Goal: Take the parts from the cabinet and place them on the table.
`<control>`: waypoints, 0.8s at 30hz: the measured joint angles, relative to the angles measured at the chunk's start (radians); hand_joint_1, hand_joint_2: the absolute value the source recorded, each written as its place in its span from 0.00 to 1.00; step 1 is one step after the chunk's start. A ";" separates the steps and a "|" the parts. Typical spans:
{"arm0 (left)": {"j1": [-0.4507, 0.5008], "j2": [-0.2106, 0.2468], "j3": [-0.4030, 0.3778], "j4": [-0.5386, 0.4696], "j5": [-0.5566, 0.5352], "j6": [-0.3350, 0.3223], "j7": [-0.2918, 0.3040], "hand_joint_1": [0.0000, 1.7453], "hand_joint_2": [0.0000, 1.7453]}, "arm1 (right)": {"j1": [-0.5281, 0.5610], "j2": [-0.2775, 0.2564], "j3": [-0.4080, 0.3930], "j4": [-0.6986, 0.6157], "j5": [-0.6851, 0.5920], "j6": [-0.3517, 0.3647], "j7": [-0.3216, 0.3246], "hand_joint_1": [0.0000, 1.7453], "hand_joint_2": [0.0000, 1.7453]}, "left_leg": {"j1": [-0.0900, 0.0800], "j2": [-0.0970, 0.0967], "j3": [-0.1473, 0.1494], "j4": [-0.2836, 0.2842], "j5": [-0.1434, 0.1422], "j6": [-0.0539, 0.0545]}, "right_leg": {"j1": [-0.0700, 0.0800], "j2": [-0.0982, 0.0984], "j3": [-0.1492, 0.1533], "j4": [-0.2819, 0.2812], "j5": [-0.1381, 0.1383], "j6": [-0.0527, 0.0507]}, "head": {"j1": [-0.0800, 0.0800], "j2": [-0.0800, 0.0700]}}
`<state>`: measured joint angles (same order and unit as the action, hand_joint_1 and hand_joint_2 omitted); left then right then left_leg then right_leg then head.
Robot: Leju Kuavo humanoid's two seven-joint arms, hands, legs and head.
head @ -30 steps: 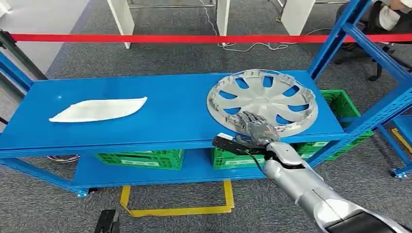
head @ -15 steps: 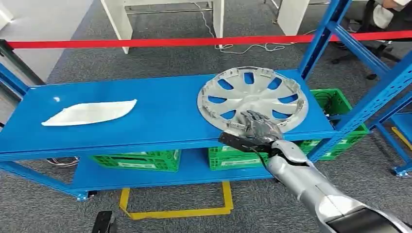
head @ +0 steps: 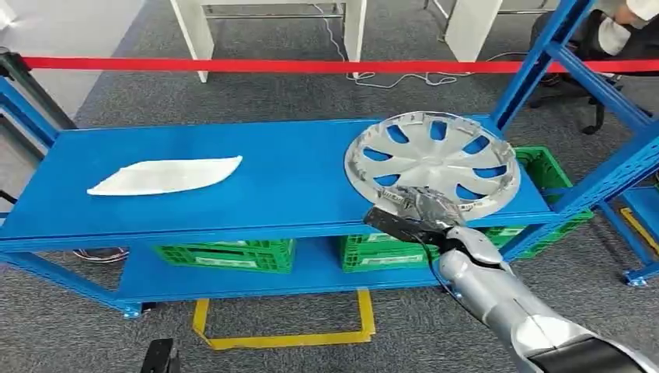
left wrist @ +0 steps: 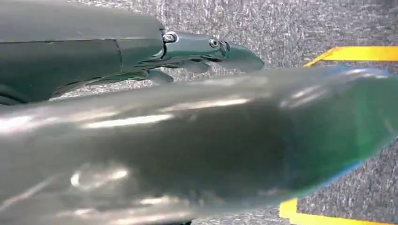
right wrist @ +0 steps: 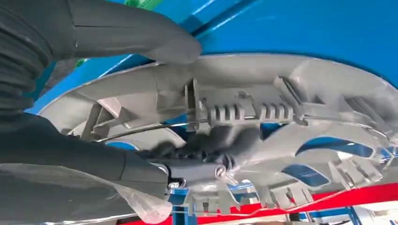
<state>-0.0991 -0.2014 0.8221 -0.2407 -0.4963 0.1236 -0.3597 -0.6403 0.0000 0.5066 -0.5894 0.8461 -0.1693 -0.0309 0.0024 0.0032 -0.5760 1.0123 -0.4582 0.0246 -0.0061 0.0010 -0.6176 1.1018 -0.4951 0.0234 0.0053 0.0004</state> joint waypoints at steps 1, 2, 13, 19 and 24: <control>0.000 0.000 0.001 0.000 0.000 0.000 0.000 0.00 0.00 | -0.004 0.000 0.000 0.000 0.000 0.004 -0.001 1.00 1.00 | 0.000 0.000 0.001 0.000 0.000 -0.001 | 0.005 -0.002 0.040 -0.079 0.016 -0.010 | 0.000 0.000; -0.002 -0.001 0.001 0.000 0.000 -0.003 0.000 0.00 0.00 | -0.008 -0.001 0.000 0.000 -0.002 0.010 -0.003 1.00 1.00 | -0.006 0.000 -0.002 0.003 -0.003 -0.006 | 0.006 -0.003 0.050 -0.100 0.004 -0.011 | -0.002 0.000; 0.003 0.003 0.005 0.000 0.003 -0.002 -0.005 0.00 0.00 | -0.032 -0.003 0.000 0.023 -0.009 0.075 -0.029 1.00 1.00 | 0.017 -0.002 -0.110 0.277 -0.121 -0.062 | -0.002 -0.006 0.063 -0.115 0.026 -0.032 | -0.006 0.000; 0.001 0.005 0.008 0.001 0.006 0.002 -0.006 0.00 0.00 | -0.049 -0.003 0.000 0.039 -0.005 0.093 -0.030 1.00 1.00 | 0.020 -0.004 0.020 -0.001 -0.017 -0.045 | -0.001 0.003 0.054 -0.107 0.026 0.000 | -0.007 0.000; -0.001 0.006 0.012 0.001 0.010 0.002 -0.007 0.00 0.00 | -0.050 -0.004 0.000 0.053 -0.003 0.097 -0.027 1.00 1.00 | 0.018 0.003 0.017 -0.009 -0.006 -0.007 | -0.007 0.002 -0.005 0.000 -0.047 0.019 | 0.000 0.000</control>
<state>-0.1004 -0.1953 0.8343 -0.2399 -0.4868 0.1259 -0.3666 -0.6904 -0.0042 0.5070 -0.5368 0.8427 -0.0721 -0.0580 0.0209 0.0064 -0.5586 1.0028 -0.4644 0.0173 -0.0129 0.0028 -0.6224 1.1021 -0.5423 0.0427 0.0057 0.0004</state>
